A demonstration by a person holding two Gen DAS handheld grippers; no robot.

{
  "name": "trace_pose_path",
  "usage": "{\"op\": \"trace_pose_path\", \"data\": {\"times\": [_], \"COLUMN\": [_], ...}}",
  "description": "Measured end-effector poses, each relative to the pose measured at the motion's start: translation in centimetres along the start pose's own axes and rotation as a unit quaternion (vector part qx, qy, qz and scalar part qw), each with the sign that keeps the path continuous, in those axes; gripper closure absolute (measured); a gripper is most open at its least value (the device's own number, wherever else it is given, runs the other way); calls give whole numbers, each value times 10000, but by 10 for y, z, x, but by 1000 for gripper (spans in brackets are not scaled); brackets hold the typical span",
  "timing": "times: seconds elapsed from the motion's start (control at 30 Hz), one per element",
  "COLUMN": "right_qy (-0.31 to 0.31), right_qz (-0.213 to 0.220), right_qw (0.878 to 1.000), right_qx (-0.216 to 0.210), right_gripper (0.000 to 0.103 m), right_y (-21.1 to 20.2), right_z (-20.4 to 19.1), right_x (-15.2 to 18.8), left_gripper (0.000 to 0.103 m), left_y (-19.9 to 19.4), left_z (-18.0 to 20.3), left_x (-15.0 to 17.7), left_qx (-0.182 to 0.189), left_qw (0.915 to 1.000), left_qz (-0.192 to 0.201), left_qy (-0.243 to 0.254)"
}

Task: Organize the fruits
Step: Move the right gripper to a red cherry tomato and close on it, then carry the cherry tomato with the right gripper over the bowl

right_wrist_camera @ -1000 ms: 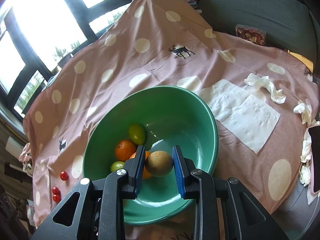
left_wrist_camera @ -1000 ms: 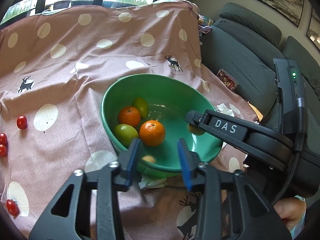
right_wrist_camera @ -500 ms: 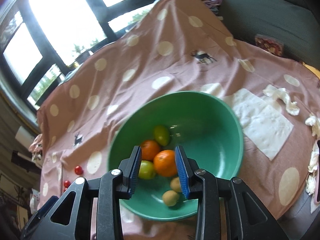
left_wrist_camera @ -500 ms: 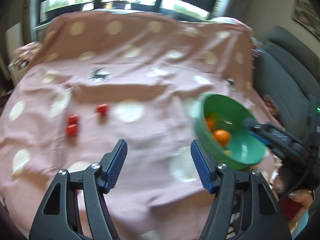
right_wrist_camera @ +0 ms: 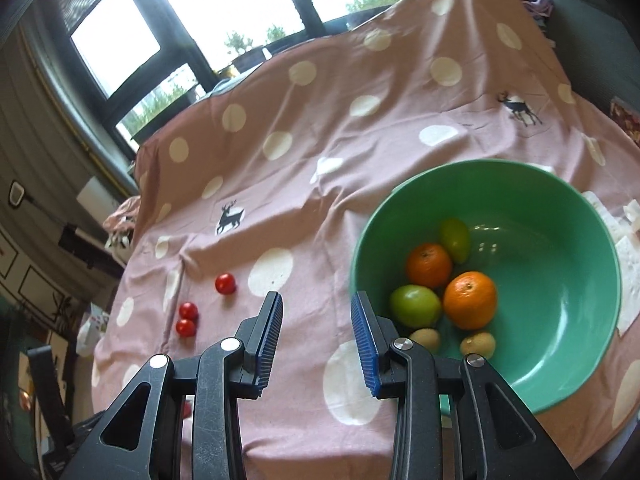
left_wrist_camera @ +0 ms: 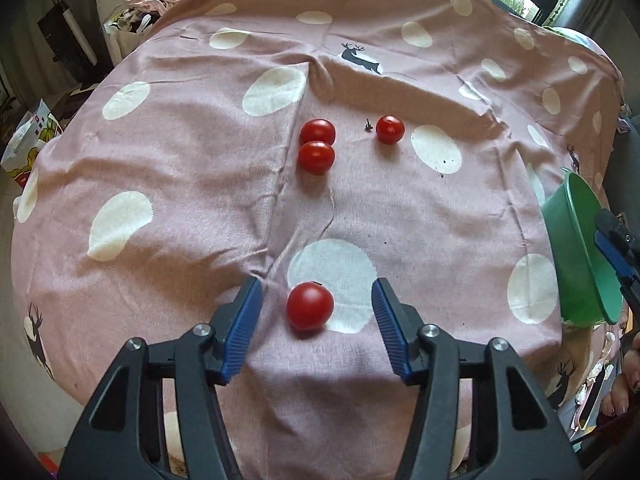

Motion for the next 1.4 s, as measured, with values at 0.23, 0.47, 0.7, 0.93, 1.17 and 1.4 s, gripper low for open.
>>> {"op": "trace_pose_path", "data": {"times": [0.23,0.47,0.7,0.93,1.17,1.4], "right_qy": [-440,-805,-1149,-1134,-1161,-1030], "right_qz": [-479,-1162,-1484,-1630,-1632,-1393], "right_qw": [9974,9891,9813,9801,9797,9849], "right_qx": [-323,-404,-440,12,125,-51], "right_gripper": [67,67,67,67,73,73], "right_y": [22,89,151,183,194,166], "right_z": [-41,-94,-136,-129,-129,-125], "right_x": [2,-6,-6,1,6,-1], "left_gripper": [60,76,76,76,76,76], "left_y": [16,31,29,29,18,-4], "left_z": [0,-5,-7,-6,-8,-2], "left_x": [3,8,6,5,2,-8], "left_qx": [-70,-19,242,301,408,518], "left_qw": [9999,9994,9991,9988,9983,9970], "left_qz": [-137,-348,-290,-270,-67,374], "left_qy": [62,-48,-206,-277,-404,-447]}}
Point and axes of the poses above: each gripper's, at about its wrist camera, not at the fingertips, and y roughly the way its jaws point, z to its right, x to its underside, the point moved 10 cm from there along y, roughly the way its jaws point, and after that the axes turned 4 degrees about -z, right-handed, at the moved point
